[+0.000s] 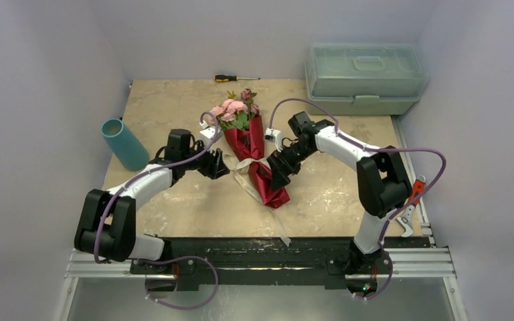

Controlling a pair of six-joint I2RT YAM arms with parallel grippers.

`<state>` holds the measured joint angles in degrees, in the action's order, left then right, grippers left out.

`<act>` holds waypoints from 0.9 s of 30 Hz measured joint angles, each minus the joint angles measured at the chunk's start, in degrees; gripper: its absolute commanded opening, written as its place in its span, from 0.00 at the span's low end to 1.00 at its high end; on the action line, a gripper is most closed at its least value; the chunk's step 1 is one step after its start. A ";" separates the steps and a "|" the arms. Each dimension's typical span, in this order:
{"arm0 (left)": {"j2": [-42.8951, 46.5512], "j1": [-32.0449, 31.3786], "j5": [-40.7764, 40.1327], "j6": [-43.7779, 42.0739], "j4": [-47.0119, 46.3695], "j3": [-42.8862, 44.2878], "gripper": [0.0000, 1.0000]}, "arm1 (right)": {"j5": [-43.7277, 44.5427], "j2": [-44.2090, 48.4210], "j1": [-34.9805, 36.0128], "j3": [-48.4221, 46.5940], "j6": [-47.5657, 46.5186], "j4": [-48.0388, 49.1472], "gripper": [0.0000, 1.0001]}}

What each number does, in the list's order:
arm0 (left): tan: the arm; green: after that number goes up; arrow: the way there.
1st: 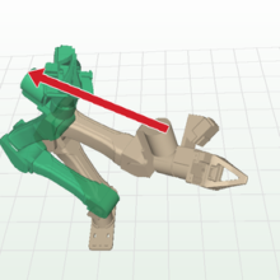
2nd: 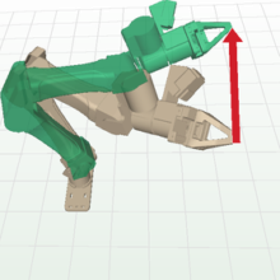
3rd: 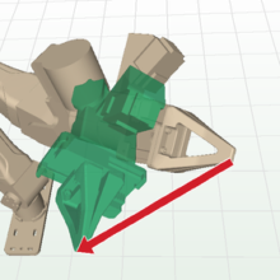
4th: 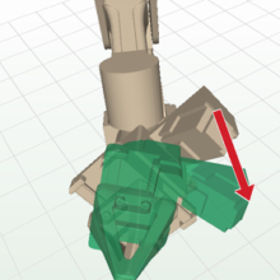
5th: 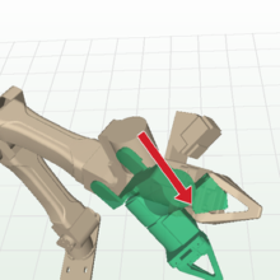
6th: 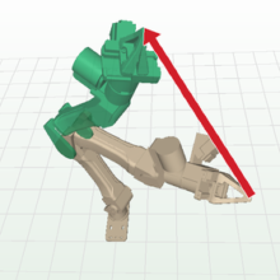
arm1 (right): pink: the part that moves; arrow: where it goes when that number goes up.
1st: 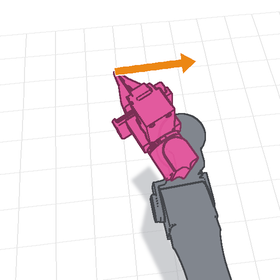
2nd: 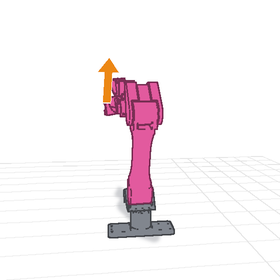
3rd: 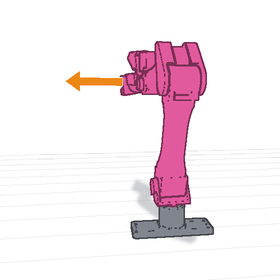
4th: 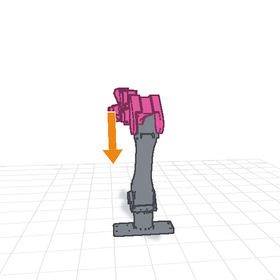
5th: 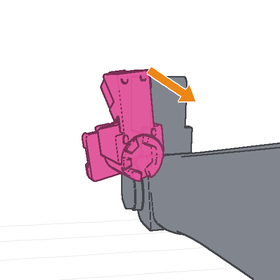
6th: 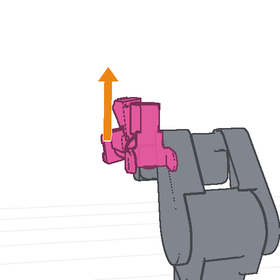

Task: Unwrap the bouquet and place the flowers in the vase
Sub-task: Adjust the fake flower at the center of the board, then untie the ribbon from the wrapping paper.

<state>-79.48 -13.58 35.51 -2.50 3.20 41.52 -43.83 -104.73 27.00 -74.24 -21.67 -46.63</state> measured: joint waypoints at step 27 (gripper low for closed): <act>-13.68 -7.87 -6.67 8.02 -13.31 -2.73 0.29 | 16.33 -6.36 -6.27 -8.17 -9.53 2.93 0.73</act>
<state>-93.17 -21.45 28.84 5.52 -10.11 38.79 -27.51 -111.09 20.73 -82.41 -31.20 -43.70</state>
